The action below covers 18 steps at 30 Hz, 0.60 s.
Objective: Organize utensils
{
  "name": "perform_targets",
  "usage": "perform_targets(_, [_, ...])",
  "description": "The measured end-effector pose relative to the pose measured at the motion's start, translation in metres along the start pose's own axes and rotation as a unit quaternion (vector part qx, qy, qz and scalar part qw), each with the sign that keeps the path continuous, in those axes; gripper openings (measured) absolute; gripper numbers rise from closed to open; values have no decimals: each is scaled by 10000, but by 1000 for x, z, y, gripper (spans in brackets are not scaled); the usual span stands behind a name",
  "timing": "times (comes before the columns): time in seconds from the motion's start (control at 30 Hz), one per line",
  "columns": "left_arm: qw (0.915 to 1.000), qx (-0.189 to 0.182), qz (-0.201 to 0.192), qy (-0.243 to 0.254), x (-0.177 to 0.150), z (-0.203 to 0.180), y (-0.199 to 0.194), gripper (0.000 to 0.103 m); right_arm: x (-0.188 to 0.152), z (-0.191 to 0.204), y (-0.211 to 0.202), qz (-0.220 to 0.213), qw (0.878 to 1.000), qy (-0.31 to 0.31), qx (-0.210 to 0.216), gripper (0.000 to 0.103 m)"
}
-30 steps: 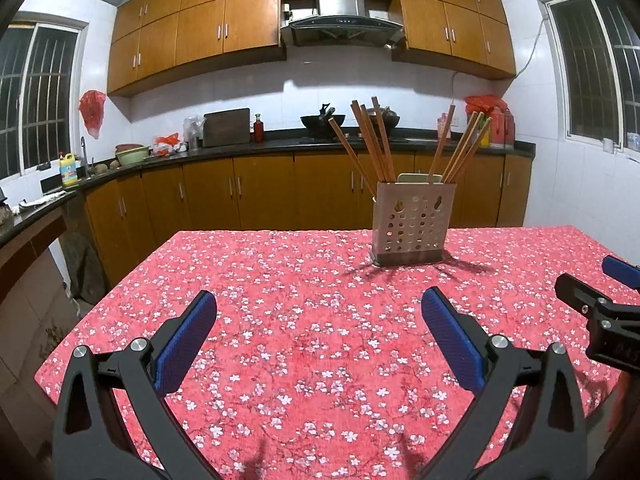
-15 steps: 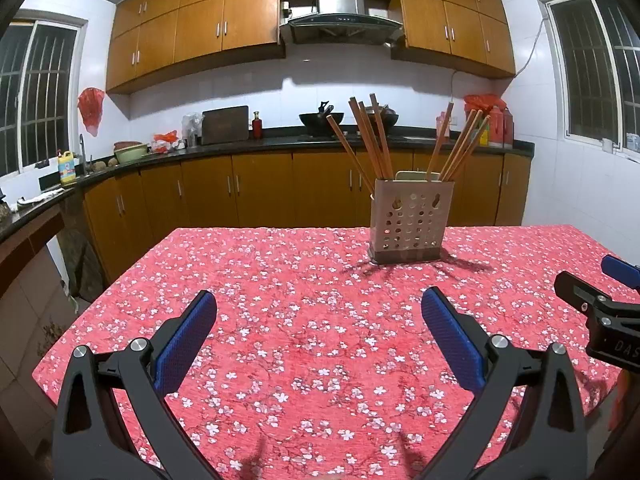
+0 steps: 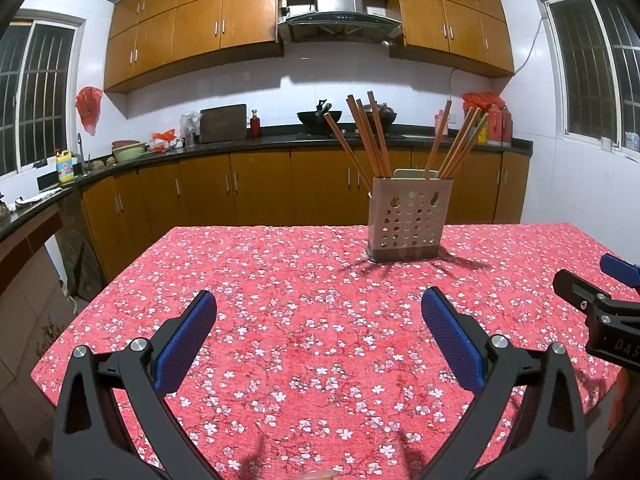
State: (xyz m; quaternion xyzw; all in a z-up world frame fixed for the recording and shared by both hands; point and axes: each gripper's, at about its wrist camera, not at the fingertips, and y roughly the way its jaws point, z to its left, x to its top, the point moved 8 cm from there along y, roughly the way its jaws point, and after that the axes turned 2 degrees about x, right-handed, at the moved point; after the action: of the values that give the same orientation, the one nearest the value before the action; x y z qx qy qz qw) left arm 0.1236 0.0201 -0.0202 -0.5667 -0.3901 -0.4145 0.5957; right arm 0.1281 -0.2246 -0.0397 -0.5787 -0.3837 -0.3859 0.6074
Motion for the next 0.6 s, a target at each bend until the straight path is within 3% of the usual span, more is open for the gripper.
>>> perform_targets(0.6, [10000, -14, 21, 5, -2, -1, 1, 101, 0, 0, 0, 5, 10000, 5, 0, 99])
